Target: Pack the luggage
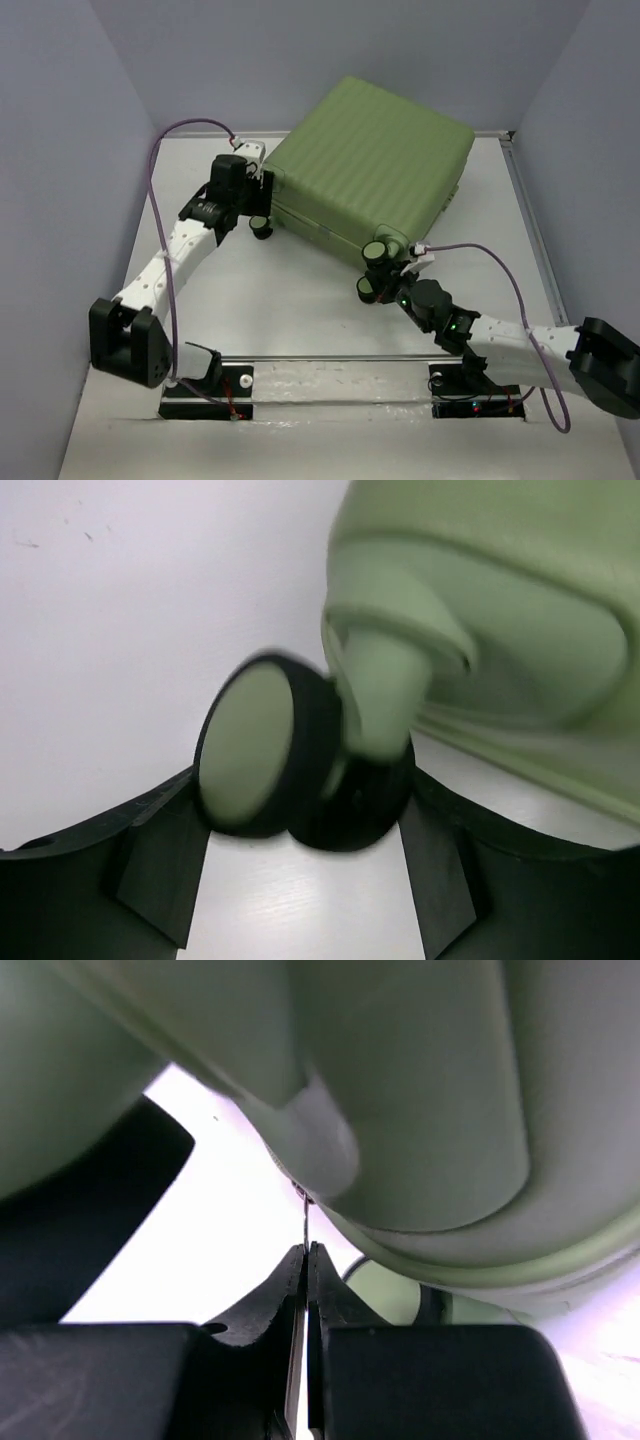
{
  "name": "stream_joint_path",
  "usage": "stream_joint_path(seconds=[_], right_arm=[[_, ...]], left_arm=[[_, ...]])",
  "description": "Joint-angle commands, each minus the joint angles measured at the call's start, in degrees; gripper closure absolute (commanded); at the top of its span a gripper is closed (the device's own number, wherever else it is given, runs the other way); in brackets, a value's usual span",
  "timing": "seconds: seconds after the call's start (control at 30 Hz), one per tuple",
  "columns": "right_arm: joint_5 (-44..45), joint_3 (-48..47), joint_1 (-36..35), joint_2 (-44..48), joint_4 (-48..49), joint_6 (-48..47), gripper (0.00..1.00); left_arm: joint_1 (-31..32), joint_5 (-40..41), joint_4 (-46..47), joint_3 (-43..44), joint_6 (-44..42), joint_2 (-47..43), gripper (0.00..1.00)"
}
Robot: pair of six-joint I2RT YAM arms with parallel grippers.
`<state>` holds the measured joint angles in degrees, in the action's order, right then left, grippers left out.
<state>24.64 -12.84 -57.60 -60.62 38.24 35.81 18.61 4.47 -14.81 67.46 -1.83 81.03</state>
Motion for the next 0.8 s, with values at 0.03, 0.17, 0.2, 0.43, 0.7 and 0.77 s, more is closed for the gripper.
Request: stream_joint_path(seconds=[0.03,0.17,0.2,0.43,0.7,0.77], right_arm=[[-6.5,-8.5,2.7,9.0,-9.5,-4.7,0.93],[-4.9,-8.3,9.2,9.9,-11.2,-4.3,0.93],[-4.1,-8.5,9.8,9.3,-10.8,-4.3,0.93],[-9.2,-5.1,9.3,1.2,3.1,-1.5,0.93],[-10.1,-2.2,9.3,3.6,-1.9,3.2,0.93],[-9.3,-2.2,9.3,5.9,-5.6,3.6,0.93]], left_arm=[[10.0,-23.4,6.4,-9.3,8.1,-14.7,0.94],[15.2,-25.5,10.8,-15.6,12.3,-22.5,0.94],[16.0,-25.6,11.3,-16.6,12.6,-23.2,0.94],[17.0,-32.6,16.4,-19.2,15.1,-24.0,0.94],[26.8,-38.0,26.0,-19.4,23.1,-20.3,0.01],[29.5,-38.2,28.4,-18.9,23.8,-18.5,0.01]])
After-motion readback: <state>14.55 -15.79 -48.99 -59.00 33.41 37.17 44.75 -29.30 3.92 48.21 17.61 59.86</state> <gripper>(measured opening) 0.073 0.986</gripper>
